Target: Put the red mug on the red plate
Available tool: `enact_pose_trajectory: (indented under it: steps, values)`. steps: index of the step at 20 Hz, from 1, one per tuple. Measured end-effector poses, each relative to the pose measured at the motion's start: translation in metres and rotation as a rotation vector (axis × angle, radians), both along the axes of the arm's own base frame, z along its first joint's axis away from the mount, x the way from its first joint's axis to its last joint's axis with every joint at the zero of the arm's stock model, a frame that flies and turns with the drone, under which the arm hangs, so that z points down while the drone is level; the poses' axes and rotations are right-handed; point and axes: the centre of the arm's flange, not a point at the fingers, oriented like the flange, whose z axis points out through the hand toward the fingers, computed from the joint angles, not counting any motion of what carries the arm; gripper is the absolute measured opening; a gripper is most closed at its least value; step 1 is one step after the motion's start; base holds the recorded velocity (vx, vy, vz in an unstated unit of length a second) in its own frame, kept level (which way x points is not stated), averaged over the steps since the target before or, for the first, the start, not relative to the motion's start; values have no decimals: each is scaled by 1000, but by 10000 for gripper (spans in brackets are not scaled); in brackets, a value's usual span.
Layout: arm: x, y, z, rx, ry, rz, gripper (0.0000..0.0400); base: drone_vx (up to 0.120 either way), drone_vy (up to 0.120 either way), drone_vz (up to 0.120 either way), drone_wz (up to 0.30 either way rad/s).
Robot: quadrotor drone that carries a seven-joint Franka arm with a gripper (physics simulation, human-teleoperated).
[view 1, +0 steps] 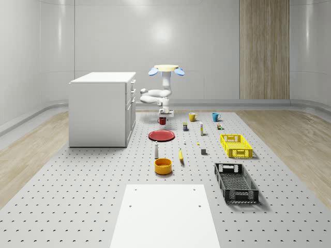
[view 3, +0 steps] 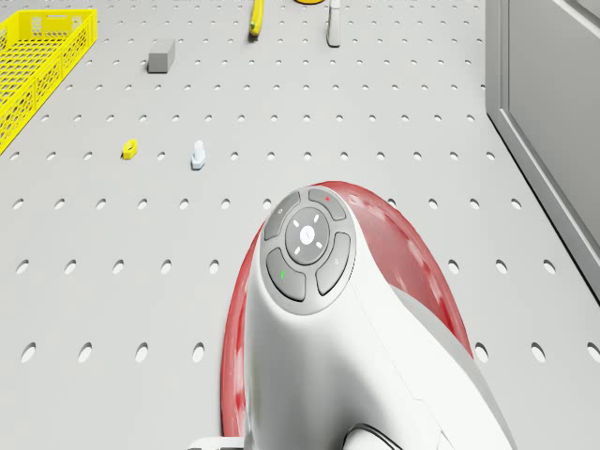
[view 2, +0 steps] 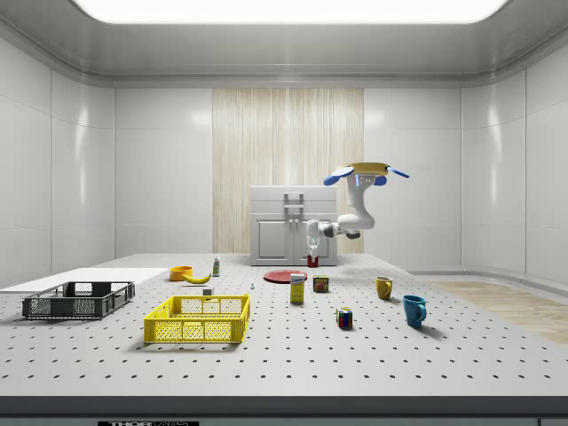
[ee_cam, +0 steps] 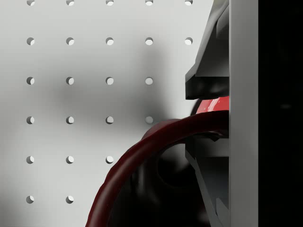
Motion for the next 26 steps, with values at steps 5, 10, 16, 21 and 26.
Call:
enact_pose_trajectory:
  steps: [5, 10, 16, 21, 26]
  values:
    - [0, 0, 0, 0, 0, 0, 99, 120, -32, -16, 0]
    - [0, 0, 0, 0, 0, 0, 99, 120, 0, -48, 0]
    - [0, 0, 0, 0, 0, 0, 99, 120, 0, -7, 0]
    - [0, 0, 0, 0, 0, 0, 99, 120, 0, -48, 0]
    - [0, 0, 0, 0, 0, 0, 99, 120, 0, 0, 0]
